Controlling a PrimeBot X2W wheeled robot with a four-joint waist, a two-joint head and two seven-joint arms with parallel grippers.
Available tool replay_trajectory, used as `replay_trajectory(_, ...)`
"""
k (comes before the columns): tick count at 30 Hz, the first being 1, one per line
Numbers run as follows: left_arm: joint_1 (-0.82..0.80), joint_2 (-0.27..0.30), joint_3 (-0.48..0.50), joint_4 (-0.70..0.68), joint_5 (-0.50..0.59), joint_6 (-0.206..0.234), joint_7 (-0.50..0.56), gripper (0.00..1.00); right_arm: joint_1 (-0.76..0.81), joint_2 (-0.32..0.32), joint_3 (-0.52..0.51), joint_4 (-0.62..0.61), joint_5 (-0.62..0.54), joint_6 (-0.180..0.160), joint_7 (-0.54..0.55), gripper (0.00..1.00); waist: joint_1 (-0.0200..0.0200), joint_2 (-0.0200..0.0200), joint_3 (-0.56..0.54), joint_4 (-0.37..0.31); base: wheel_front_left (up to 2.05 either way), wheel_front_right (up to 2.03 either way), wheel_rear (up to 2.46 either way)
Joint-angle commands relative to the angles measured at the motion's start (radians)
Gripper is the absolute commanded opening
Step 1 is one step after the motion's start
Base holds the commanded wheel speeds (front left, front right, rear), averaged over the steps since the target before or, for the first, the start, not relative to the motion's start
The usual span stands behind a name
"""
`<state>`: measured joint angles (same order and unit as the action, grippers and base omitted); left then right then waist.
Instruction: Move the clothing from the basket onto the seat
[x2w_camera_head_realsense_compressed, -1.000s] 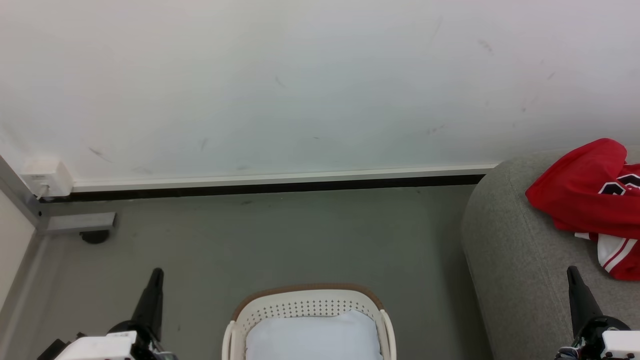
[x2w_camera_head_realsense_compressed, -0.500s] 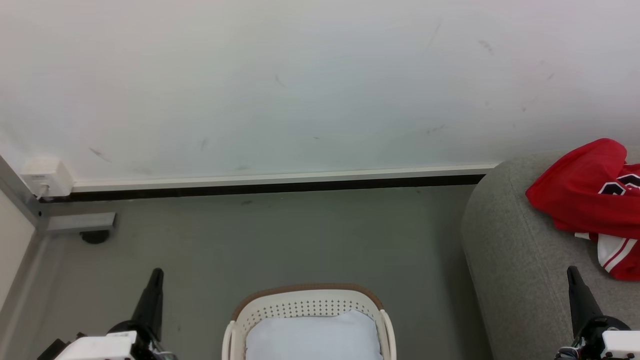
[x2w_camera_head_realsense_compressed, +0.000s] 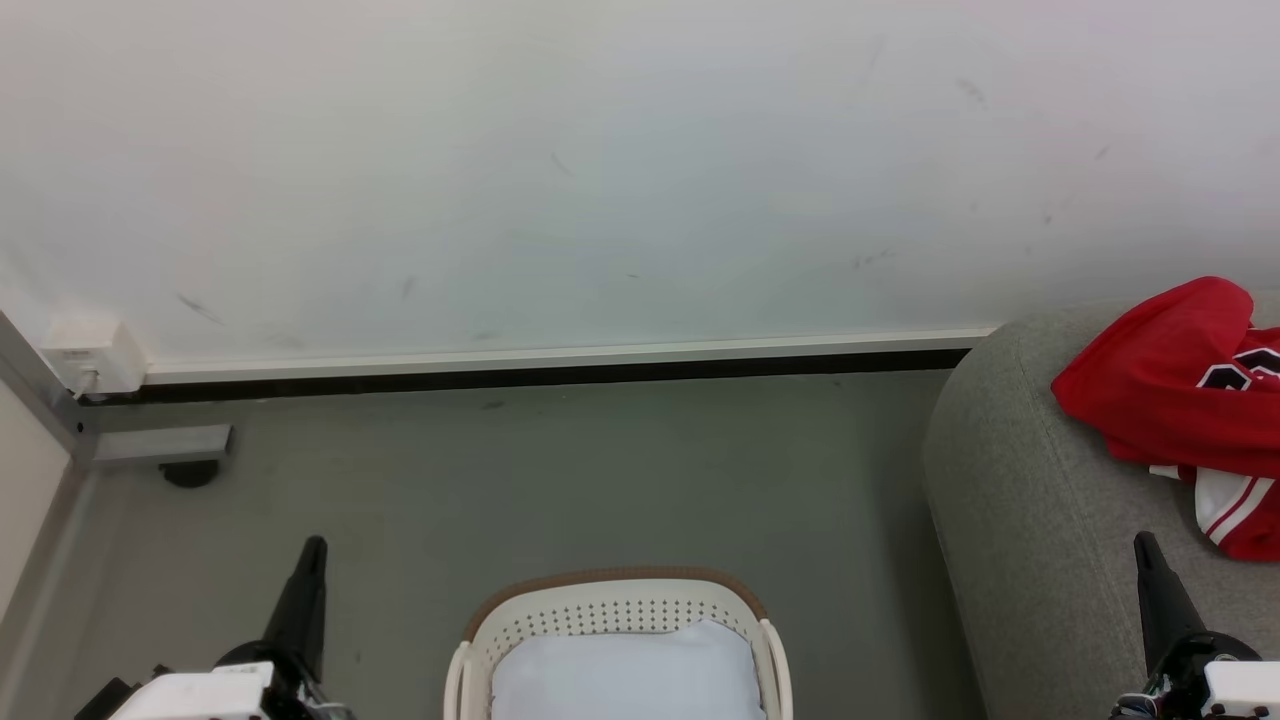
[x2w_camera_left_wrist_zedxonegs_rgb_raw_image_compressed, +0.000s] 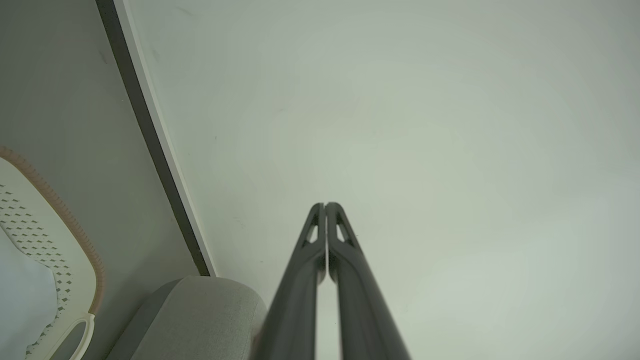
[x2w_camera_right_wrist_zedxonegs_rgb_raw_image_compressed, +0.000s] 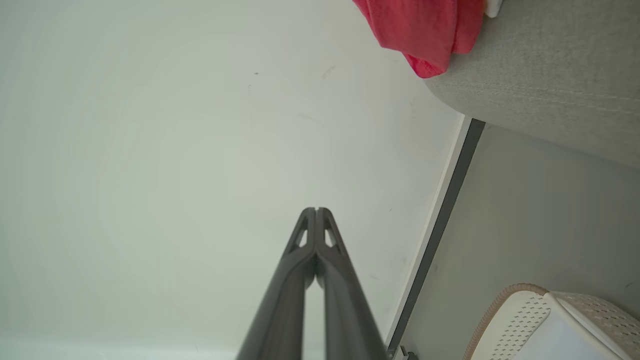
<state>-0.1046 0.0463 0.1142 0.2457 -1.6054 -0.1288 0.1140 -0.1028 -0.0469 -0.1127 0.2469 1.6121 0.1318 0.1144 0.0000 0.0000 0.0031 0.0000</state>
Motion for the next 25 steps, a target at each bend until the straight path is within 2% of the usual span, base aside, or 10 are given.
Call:
replay_trajectory(1,-0.008,0.007,0.002,-0.003,-0.014,-0.004,0.004,0.00,-0.012,-0.006,-0.003,-0.005,0.002,-0.002,0.003,0.00,0.0000,0.0000,0.000,0.000,0.00,0.00,0.00)
replay_trajectory(25,-0.008,0.007,0.002,-0.003,-0.014,-0.004,0.003,0.00,-0.012,-0.006,-0.003,-0.005,0.002,-0.002,0.003,0.00,0.0000,0.0000,0.000,0.000,0.00,0.00,0.00)
